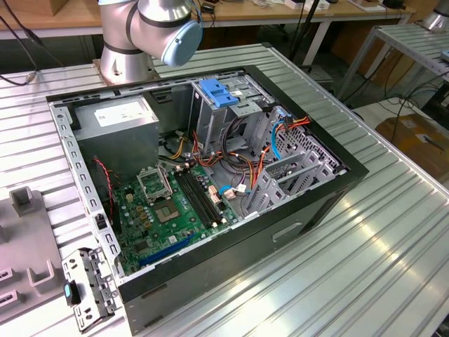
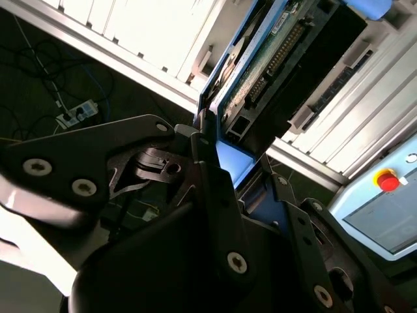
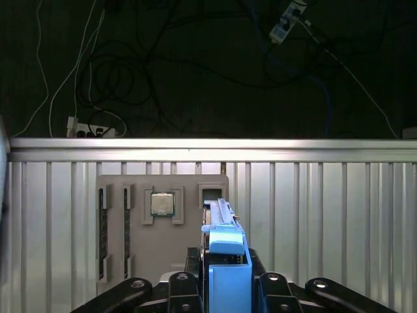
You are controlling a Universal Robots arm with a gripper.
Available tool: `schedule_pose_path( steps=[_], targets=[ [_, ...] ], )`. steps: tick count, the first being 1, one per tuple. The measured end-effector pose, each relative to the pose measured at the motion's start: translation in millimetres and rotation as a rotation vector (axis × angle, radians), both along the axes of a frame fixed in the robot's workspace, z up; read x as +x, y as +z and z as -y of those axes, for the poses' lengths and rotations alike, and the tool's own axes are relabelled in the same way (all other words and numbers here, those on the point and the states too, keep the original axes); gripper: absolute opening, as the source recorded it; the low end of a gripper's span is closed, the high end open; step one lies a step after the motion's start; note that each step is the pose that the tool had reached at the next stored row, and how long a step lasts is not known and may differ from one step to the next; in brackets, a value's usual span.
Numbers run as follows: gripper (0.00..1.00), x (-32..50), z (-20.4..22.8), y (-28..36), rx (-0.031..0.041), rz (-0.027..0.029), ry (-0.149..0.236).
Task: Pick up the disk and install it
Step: 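Pick up the disk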
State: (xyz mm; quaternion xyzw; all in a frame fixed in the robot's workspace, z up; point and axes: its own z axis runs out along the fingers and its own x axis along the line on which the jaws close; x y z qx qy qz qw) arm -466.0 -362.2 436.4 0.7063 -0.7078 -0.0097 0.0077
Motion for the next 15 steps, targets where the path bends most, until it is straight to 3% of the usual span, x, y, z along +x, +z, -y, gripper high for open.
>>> schedule_pose_path(
  steps=[15],
  targets=[
    [0.37, 0.0, 0.0, 22.2, 0.0000, 0.0000, 0.000]
  ],
)
